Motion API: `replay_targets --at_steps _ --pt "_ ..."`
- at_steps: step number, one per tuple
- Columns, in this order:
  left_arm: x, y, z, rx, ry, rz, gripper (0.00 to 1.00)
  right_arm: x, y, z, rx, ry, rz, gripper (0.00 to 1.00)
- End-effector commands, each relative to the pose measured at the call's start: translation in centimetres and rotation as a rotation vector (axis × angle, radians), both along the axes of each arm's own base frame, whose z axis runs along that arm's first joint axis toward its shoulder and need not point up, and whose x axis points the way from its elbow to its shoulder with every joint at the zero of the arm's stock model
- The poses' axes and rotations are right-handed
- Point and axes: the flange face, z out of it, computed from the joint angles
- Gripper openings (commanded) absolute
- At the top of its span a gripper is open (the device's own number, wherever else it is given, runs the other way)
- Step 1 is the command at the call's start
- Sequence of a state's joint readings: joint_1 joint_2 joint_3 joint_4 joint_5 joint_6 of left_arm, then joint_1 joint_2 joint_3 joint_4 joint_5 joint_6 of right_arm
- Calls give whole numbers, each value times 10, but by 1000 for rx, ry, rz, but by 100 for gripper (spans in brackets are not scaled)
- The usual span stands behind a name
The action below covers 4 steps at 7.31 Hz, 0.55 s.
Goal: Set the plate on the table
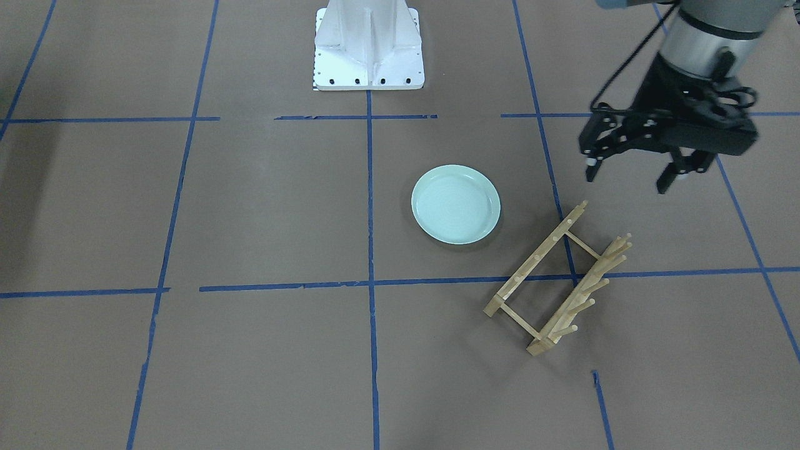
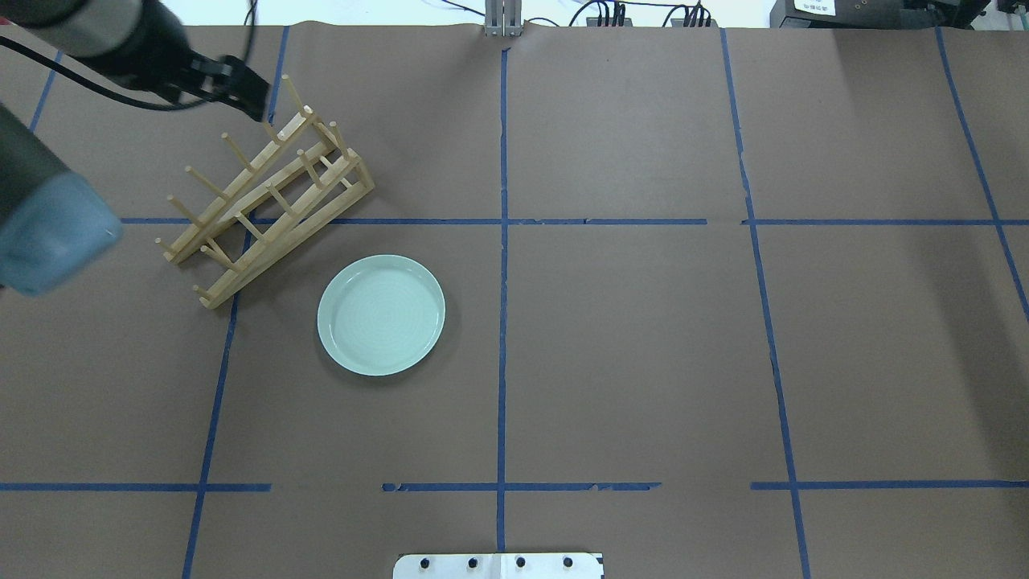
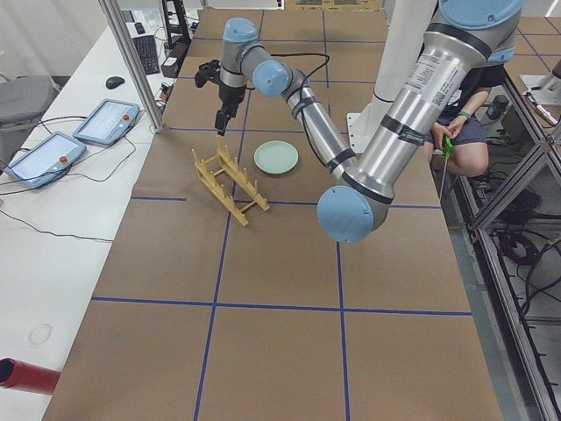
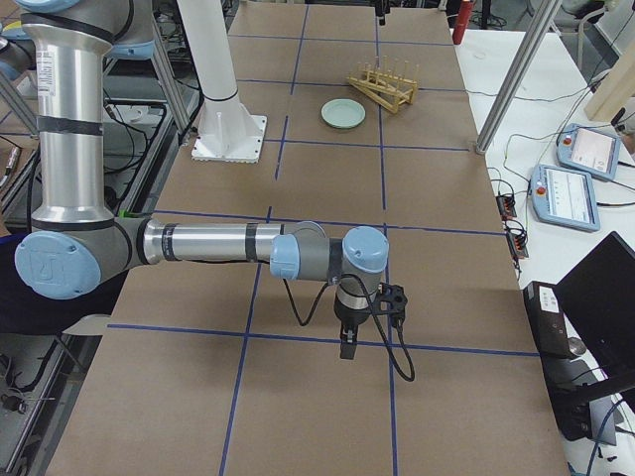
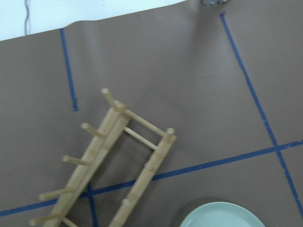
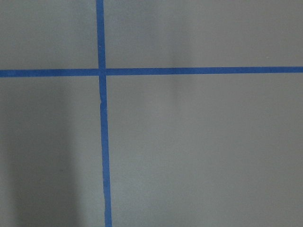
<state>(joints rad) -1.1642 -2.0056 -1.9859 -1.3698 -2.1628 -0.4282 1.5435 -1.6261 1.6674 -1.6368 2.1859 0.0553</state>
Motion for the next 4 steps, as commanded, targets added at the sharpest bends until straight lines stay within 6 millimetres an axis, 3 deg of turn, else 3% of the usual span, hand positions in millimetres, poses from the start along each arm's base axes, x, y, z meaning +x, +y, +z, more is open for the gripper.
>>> replay_targets --at_steps 1,2,3,4 --pt "-126 18 168 -56 -49 100 100 1 0 0 -1 0 2 100" --pt "-167 38 245 -53 -70 98 100 0 0 0 0 0 0 100" --pt "-196 71 314 -80 -71 53 100 0 0 0 0 0 0 100" --pt "-211 100 374 -125 -65 27 100 0 0 0 -1 0 0 100"
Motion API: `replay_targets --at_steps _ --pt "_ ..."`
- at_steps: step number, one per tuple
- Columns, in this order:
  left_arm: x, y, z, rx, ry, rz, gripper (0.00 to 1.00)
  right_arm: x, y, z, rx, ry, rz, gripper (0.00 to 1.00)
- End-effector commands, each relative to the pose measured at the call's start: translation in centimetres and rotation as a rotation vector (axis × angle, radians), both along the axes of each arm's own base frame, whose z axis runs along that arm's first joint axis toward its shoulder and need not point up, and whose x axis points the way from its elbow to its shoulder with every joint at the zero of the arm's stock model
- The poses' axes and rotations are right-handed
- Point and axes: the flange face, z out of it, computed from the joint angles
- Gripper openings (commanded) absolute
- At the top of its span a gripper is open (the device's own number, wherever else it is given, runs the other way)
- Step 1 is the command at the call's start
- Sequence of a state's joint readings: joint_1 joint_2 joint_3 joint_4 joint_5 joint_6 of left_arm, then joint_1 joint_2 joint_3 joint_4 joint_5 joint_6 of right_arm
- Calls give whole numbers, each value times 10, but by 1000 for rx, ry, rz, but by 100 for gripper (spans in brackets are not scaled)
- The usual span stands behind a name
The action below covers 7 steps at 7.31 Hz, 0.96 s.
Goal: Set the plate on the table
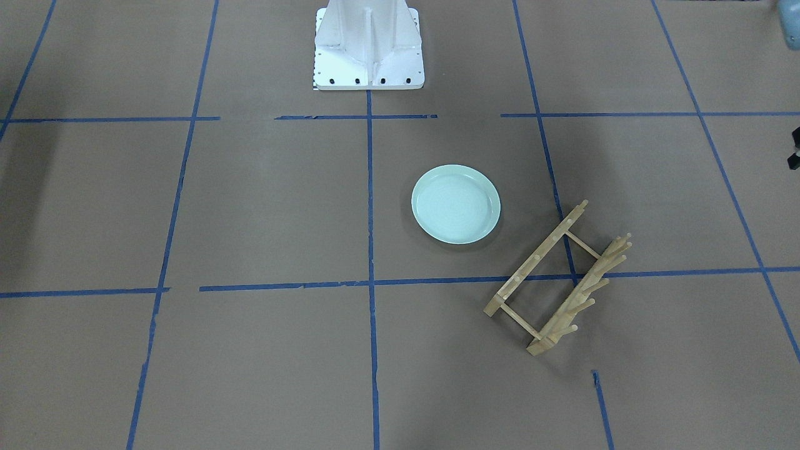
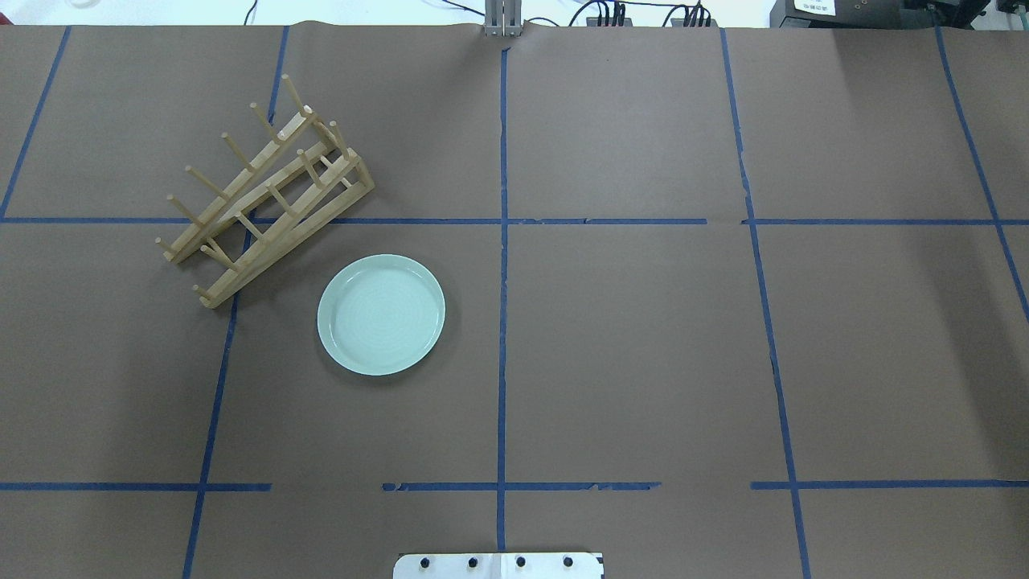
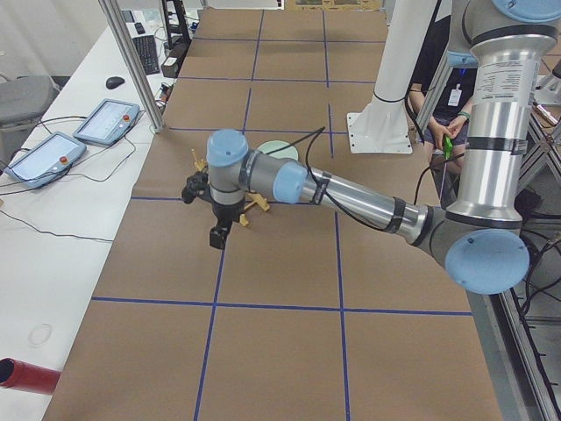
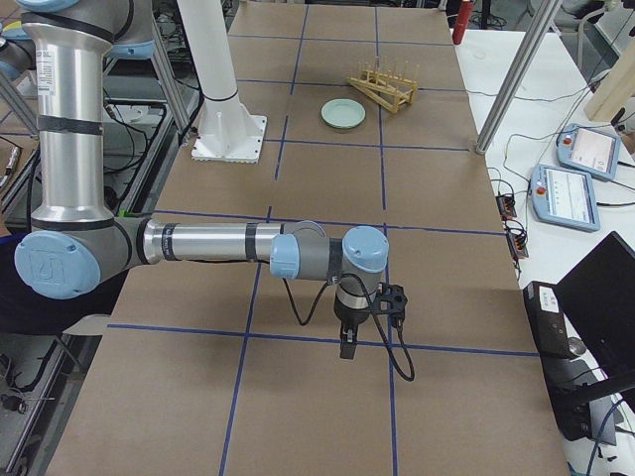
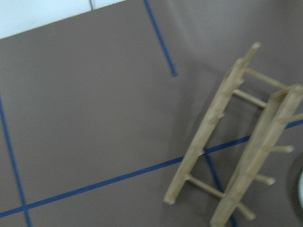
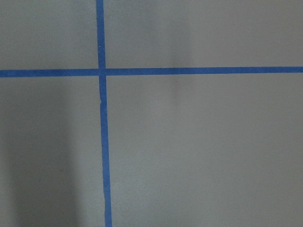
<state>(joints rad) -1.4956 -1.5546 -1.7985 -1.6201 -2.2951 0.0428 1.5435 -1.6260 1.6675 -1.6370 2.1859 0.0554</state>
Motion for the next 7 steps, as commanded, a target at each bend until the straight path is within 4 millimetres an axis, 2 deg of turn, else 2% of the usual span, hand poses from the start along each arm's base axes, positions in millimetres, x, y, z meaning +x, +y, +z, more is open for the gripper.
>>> replay_targets --at_steps 1,2,3,5,7 --pt "-38 61 126 -80 37 -56 100 1 0 0 -1 0 1 100" --pt "-42 65 142 -97 46 -65 100 1 0 0 -1 0 1 100" --pt "-42 65 141 -106 46 -73 100 0 0 0 0 0 0 100" --pt "-42 63 129 -121 49 -77 100 1 0 0 0 0 1 100" --pt "-41 62 96 -208 45 -85 100 1 0 0 0 0 1 100"
